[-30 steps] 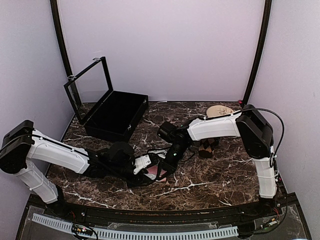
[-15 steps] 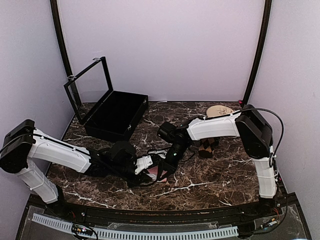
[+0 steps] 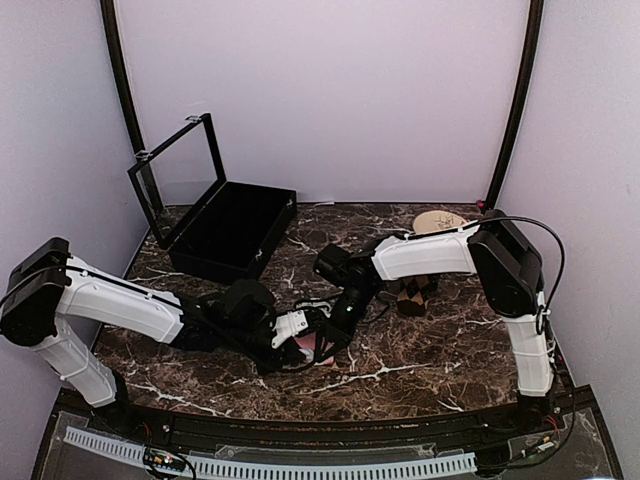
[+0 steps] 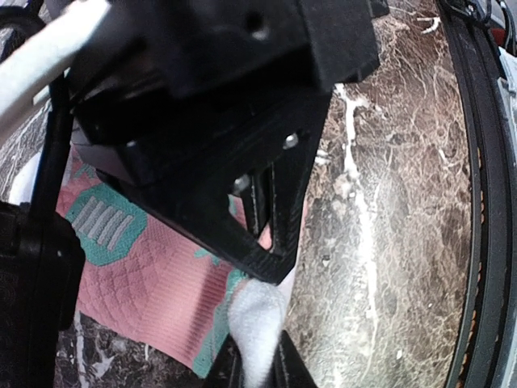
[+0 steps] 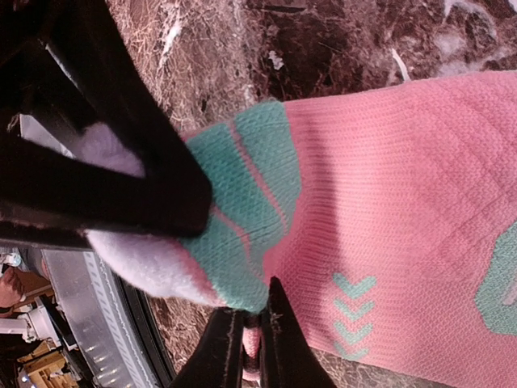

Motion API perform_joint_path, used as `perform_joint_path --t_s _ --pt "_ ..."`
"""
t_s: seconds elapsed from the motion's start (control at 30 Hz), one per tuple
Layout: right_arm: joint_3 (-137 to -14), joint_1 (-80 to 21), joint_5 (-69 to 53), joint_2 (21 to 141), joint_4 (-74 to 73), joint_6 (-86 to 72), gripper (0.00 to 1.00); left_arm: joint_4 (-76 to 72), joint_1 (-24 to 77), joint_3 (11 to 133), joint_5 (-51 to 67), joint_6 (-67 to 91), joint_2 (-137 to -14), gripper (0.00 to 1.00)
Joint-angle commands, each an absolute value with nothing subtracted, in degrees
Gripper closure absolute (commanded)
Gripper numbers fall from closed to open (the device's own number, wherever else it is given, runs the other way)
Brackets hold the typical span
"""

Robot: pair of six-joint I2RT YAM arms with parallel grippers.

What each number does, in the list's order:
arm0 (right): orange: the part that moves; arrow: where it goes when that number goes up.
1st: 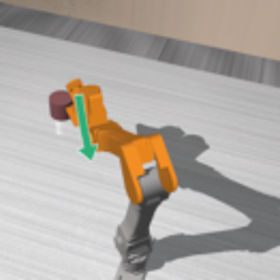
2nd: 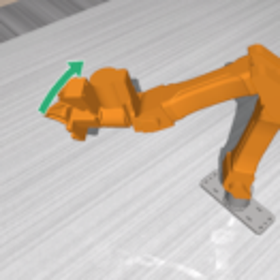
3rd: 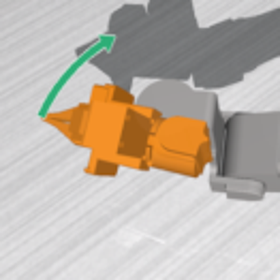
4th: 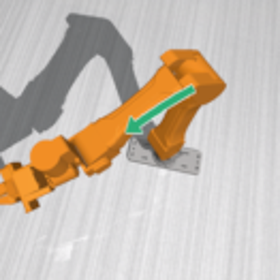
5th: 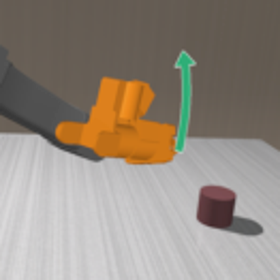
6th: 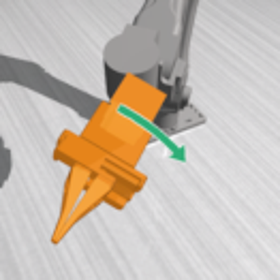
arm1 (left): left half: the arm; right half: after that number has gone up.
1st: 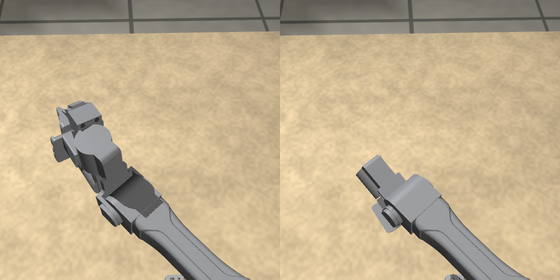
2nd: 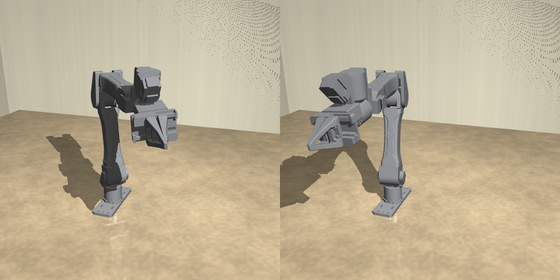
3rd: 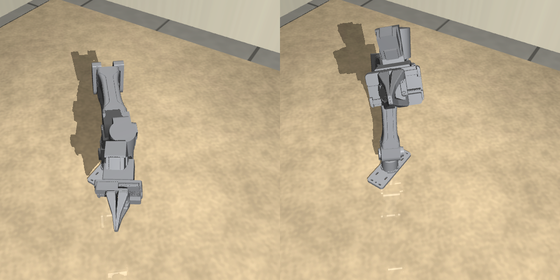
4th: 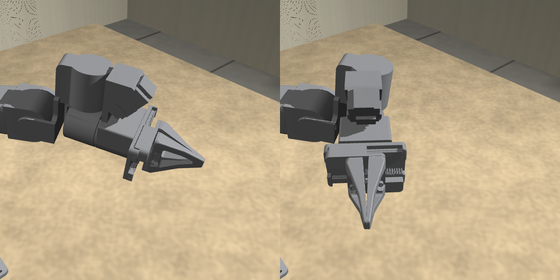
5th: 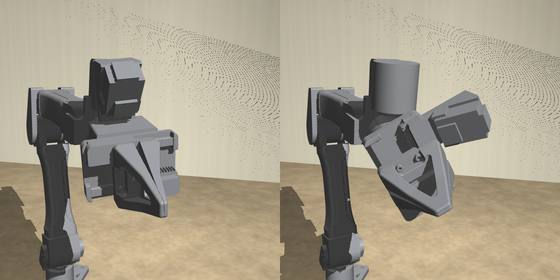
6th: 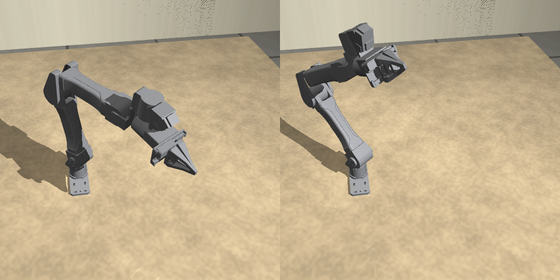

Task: Roll the socks
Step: Roll the sock at the center of the board.

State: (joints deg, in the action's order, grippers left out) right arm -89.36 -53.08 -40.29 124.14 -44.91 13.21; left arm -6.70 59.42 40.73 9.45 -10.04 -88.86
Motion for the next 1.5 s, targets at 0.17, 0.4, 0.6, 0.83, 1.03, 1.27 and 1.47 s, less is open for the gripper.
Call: perform_joint_path --t_s 0.17,0.4,0.6,0.83,1.03,1.27,1.47 --pt "-90.13 -52.82 -40.01 123.96 -43.93 13.06 0.85 -5.36 59.5 43.09 11.33 -6.64 -89.28 1.0" --pt "-87.86 -52.73 -38.63 121.73 -41.01 11.38 0.75 -4.16 58.49 41.92 11.4 -0.64 -89.92 1.0" --pt "-86.52 -52.41 -37.39 120.31 -39.15 10.48 0.71 -3.7 56.61 40.38 14.09 3.42 -89.36 1.0" --pt "-84.2 -51.21 -36.83 118.26 -35.45 8.25 0.7 -3.8 54.06 39.21 19.09 6.34 -89.11 1.0" --pt "-82.84 -50.65 -35.35 117.85 -33.73 7.25 0.7 -3.51 52.55 39.89 22.96 7.32 -90.58 1.0" --pt "-78.4 -50.03 -31.19 114.35 -28.27 4.51 0.7 -0.4 50.59 42.71 29.09 7.58 -93.85 1.0" --pt "-70.13 -50.01 -27.87 108.4 -19.04 0.43 0.7 3.54 49.33 46.4 34.28 6.76 -97.28 1.0"
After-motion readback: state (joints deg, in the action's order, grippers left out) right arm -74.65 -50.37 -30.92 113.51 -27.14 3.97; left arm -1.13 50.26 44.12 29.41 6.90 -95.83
